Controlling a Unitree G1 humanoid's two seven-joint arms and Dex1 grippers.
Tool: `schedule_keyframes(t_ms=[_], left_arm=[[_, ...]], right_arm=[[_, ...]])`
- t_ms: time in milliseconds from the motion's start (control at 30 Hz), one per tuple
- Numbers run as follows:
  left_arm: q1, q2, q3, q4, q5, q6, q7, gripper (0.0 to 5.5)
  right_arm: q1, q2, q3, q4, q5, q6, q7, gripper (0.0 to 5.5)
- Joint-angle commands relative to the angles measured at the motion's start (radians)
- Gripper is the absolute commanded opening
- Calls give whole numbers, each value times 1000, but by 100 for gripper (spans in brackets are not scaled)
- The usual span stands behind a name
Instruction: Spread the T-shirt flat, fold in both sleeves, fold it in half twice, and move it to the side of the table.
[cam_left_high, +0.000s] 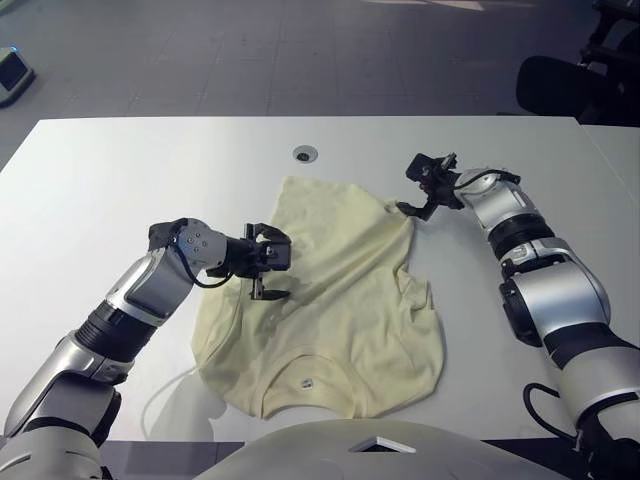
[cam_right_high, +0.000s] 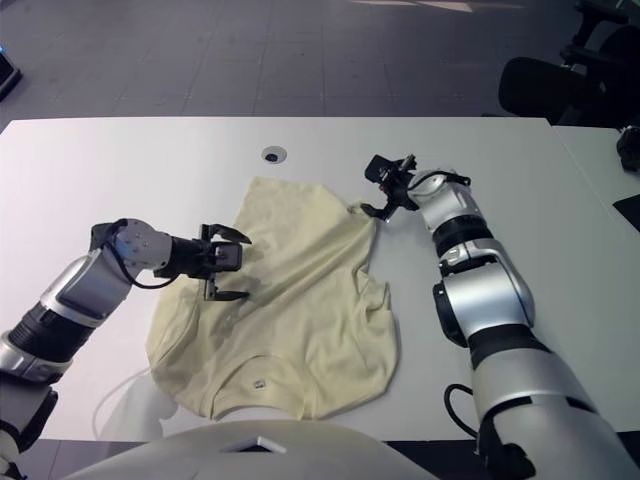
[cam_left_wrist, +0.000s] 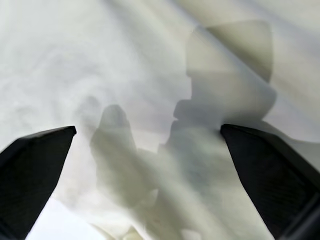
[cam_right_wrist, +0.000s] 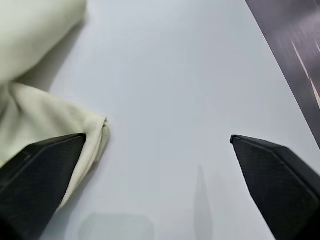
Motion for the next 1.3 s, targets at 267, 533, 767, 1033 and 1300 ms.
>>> schedule_keyframes(t_ms=[267, 533, 767, 1033, 1300], left_arm=[[92, 11, 3, -59, 19, 65, 22, 540], [70, -6, 6, -42, 27, 62, 43, 540], [-42, -91, 53, 69, 45, 23, 164, 540], [-394, -233, 157, 399, -25, -67, 214, 540], [-703, -392, 90, 1121, 100, -457, 378, 540]], right_arm=[[7, -77, 68, 76, -105, 19, -39, 536], [-12, -89, 32, 103, -92, 25, -161, 536], [-35, -94, -57, 64, -7, 18, -102, 536], [97, -119, -138, -339, 108, 138, 53, 536], [474, -138, -196, -1170, 214, 503, 102, 536]])
